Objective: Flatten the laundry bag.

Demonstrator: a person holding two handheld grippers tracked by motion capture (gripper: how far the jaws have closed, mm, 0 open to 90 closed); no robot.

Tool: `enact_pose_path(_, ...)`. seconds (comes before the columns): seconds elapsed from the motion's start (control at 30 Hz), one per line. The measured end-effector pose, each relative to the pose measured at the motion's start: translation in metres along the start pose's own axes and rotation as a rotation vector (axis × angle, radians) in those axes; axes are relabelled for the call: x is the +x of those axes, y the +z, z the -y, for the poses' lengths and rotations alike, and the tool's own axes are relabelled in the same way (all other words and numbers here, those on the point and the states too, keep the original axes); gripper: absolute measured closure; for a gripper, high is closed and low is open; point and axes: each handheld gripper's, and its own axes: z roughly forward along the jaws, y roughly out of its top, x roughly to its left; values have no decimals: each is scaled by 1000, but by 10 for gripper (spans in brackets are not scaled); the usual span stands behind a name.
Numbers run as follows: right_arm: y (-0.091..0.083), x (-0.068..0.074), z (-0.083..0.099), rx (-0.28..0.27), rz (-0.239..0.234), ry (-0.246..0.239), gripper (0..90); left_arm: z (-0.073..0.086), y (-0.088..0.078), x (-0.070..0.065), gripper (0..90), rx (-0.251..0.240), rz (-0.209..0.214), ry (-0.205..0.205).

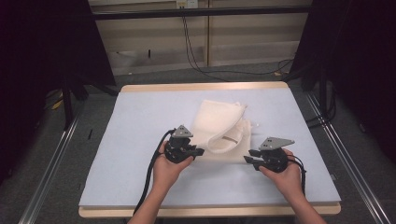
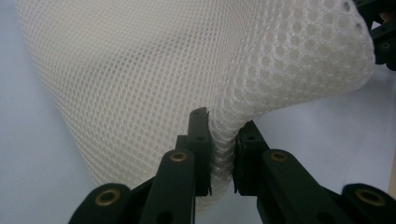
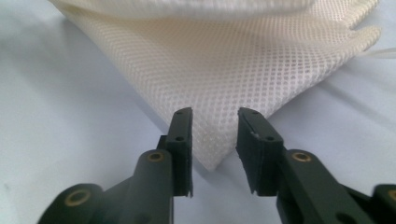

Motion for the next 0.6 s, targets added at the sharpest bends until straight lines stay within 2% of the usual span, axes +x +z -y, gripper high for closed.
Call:
enact_pose_path(0.13, 0, 0, 1, 8, 9, 9, 519, 2, -5, 6, 799, -11, -11, -18)
enact_pose_path(0.27, 1, 0, 2, 16, 11, 9, 502, 5, -14, 14, 797, -37, -38, -46)
enact_pose_path(0.4, 5, 0, 3, 33, 4, 4, 466, 6, -22, 22, 793, -35, -52, -61)
enact_pose_path(0.47, 5, 1, 3, 45, 14, 23, 413, 8, -25, 26, 791, -39, -58, -72)
enact_pose_path(0.6, 4, -2, 4, 47, 8, 29, 328, 10, -28, 30, 789, -53, -67, -90)
